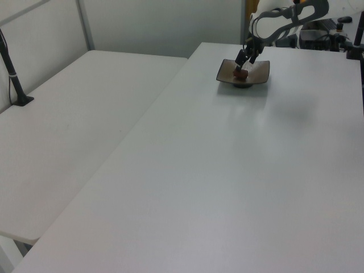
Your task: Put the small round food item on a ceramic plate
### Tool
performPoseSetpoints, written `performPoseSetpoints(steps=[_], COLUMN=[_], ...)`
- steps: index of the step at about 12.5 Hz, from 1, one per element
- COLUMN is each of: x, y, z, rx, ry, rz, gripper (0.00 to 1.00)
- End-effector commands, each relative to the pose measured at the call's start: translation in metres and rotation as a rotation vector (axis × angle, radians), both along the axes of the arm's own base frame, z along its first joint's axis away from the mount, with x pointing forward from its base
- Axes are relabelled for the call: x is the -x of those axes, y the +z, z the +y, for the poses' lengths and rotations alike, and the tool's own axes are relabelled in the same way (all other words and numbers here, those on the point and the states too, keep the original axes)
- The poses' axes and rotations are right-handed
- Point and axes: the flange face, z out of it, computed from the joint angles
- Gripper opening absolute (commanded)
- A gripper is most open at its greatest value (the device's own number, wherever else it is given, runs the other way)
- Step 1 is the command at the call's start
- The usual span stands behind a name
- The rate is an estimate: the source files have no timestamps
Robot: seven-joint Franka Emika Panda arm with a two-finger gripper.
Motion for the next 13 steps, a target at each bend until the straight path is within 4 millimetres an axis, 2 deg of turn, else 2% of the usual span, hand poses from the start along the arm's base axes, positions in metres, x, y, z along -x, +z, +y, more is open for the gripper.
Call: performPoseSetpoints(steps=[1,4,6,8,10,12,13], x=[-0.003,0.007,0.024,0.054,0.080,0.097,0.111], y=[0.007,0.031,0.053,0.090,0.125,0.139,0.145], z=[0.001,0.005,0.016,0.030,0.067,0.093,0.118], rx=[0.017,-0.021,-0.058,-0.058,-0.083,-0.100,-0.107], ry=[0.005,0.010,0.035,0.071,0.109,0.111,0.117], rz=[-0.007,0.046,0.177,0.335,0.455,0.474,0.471], gripper=[1.00,1.00,1.00,1.00,1.00,1.00,1.00])
